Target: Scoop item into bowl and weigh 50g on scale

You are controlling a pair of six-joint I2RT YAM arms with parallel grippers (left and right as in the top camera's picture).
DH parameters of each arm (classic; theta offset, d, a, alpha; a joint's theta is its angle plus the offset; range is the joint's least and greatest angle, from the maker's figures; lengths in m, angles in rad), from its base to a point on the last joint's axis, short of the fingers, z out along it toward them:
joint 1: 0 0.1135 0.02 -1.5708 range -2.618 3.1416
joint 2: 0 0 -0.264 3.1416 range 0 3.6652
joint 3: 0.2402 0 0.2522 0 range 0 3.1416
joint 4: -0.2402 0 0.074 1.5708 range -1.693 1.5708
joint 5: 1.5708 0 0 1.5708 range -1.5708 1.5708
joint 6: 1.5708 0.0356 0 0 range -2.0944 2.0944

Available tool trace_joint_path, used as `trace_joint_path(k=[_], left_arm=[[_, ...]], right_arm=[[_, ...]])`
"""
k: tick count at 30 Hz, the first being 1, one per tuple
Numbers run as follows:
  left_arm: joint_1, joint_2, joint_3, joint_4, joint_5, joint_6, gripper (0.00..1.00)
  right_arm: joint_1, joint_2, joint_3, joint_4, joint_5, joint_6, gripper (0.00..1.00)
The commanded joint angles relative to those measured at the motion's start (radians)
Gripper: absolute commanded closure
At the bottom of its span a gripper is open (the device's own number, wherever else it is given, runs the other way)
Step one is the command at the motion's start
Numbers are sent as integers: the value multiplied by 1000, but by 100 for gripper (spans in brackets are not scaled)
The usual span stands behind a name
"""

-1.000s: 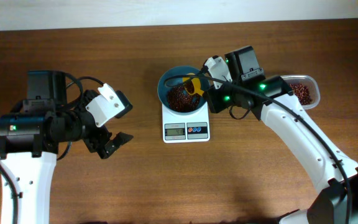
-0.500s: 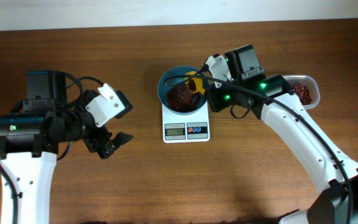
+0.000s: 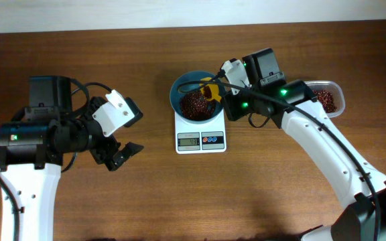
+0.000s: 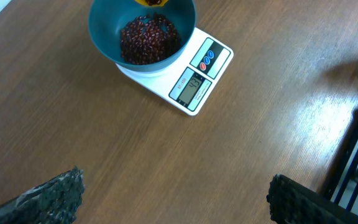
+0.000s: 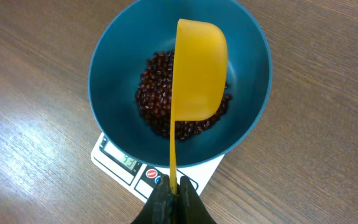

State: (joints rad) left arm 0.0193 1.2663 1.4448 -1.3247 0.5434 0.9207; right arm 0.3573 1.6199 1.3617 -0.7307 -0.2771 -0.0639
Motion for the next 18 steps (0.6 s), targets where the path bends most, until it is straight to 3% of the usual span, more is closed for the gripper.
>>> trace_joint_path(k=[1,15,18], left_arm=[[5,-2,7,-1,18,12,1],[5,-2,7,-1,18,12,1],[5,-2,7,-1,18,12,1]], right_arm=[[10,-25,34,-2,-6,13,96],[15,-28,47,-45,23,47,96],[36,-21,50,-51,115,46,96]])
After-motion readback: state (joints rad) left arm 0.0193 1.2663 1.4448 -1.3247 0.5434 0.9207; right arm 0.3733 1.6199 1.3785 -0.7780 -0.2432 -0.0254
